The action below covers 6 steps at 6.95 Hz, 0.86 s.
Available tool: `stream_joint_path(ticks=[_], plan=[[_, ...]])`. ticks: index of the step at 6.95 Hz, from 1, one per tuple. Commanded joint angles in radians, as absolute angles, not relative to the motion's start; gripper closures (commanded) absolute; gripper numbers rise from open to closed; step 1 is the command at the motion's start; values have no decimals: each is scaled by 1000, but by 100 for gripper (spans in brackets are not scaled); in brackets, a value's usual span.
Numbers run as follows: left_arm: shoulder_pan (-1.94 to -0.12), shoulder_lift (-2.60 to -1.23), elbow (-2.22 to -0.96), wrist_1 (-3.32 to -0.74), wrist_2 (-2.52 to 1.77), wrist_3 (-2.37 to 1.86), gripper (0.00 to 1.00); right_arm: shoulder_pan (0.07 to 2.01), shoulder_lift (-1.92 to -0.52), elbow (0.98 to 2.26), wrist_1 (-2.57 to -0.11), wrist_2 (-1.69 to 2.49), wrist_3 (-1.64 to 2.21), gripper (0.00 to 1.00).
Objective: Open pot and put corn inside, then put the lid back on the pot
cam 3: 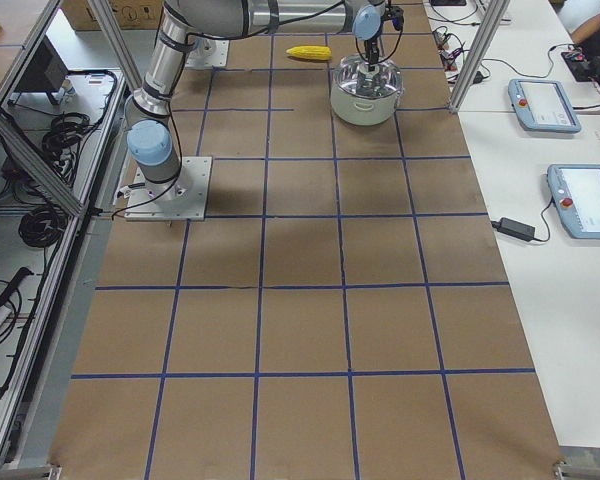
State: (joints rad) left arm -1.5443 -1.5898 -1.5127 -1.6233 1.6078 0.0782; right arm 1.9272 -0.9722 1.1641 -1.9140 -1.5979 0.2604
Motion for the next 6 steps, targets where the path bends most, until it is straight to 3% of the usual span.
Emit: stream_joint_path(ticks=[1,3,6], plan=[[-1548,-1576,-1511,-1631,1608,80,0,1925,-973,1146,-1902,-1598,239,81],[-1534,-1571,-1514,-1632,1603,84,0,1921,-980,1144,-1901,-1598,212,92],[-1529,-1618,-1525,-1628,1592,144,0,1901,-988,1099,-1847,-1608,151,93]])
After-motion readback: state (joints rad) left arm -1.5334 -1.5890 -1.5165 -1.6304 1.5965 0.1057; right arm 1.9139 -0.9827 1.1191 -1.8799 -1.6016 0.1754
